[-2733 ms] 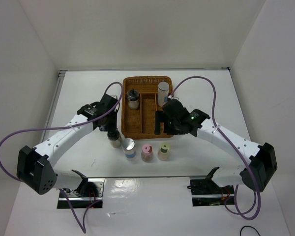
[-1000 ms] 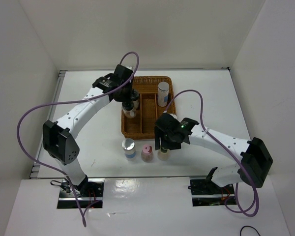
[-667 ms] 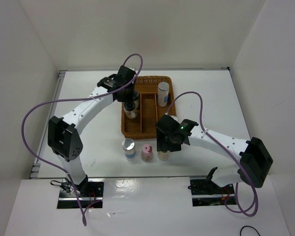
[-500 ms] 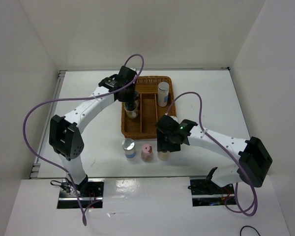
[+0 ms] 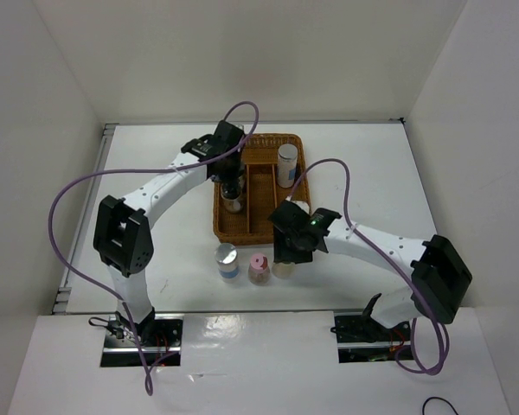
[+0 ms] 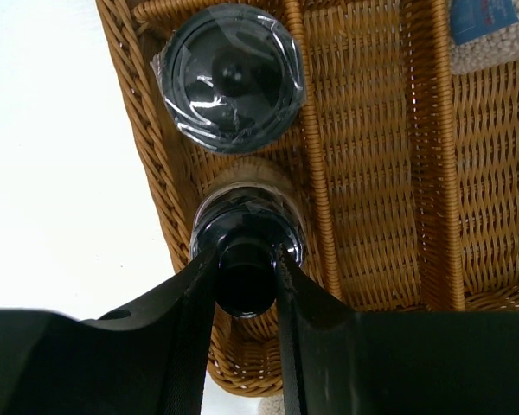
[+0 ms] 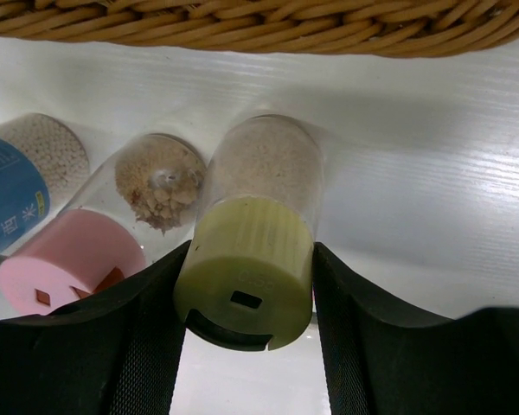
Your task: Organize the condiment bottles
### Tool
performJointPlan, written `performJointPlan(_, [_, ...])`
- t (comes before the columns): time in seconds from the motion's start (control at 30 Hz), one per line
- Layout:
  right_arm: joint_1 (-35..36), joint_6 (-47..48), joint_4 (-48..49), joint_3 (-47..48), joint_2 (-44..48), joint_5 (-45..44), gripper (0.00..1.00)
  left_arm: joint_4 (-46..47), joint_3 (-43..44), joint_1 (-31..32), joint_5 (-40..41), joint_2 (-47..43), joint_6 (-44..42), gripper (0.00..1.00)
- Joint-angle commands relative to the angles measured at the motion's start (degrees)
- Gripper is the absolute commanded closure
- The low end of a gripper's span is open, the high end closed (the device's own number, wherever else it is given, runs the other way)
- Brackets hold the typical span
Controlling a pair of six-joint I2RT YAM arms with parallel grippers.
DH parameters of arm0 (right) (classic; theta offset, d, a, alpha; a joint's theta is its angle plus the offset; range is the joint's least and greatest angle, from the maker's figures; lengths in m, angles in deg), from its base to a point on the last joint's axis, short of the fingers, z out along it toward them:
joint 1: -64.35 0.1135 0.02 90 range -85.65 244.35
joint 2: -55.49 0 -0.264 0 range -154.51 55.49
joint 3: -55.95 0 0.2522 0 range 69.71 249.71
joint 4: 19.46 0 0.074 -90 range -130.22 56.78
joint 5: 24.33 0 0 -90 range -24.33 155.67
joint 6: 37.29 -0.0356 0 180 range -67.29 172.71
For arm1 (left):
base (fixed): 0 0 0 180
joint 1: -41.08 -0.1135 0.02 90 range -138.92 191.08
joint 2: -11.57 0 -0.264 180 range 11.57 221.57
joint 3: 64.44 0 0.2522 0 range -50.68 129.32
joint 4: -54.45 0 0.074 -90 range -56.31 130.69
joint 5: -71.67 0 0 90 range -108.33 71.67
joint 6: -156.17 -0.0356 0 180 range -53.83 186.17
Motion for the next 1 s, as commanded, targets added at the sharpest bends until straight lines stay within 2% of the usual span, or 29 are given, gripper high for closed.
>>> performJointPlan(0.0, [0.54, -0.3, 1.9, 1.2, -1.91, -1.69, 0.61, 2.52, -0.51, 0.19, 0.49, 0.38, -1.49, 0.74])
performJointPlan(0.13, [0.54, 0.22, -0.74, 3.74, -1.91, -2.23, 0.7, 2.52, -0.51, 0.19, 0.49, 0.38, -1.49, 0.62])
performJointPlan(0.4, [0.54, 1.8, -8.82, 11.57, -0.16, -4.15, 0.74, 2.52, -1.04, 1.85, 1.2, -2.96, -2.02, 0.27])
performJointPlan(0.43, [0.54, 1.81, -10.66, 12.45, 0.46, -4.16, 0.76, 2.52, -1.04, 1.86, 1.2, -3.57, -1.49, 0.2])
performJointPlan(0.53, [0.54, 2.86, -14.26, 17.09, 0.99, -4.69, 0.76, 1.12, 1.14, 1.86, 1.2, -6.12, -0.97, 0.07])
performJointPlan(0.67, [0.54, 4.17, -19.72, 23.34, 0.99, -6.0, 0.76, -2.65, 4.39, 1.86, 2.5, -11.38, -0.96, 0.0])
performJointPlan(0.77, [-0.07, 7.41, -21.57, 29.23, -1.1, -8.9, 0.76, -4.41, 7.65, 1.86, 5.05, -14.72, -0.96, 0.0])
performJointPlan(0.83, [-1.99, 9.27, -20.79, 32.39, -3.48, -10.04, 0.76, -5.73, 10.29, 1.86, 8.22, -16.92, -0.96, 0.0])
performJointPlan(0.97, [-3.85, 15.24, -15.8, 37.32, -8.31, -12.15, 0.73, -5.74, 9.34, -0.95, 9.72, -21.32, -1.49, 0.0])
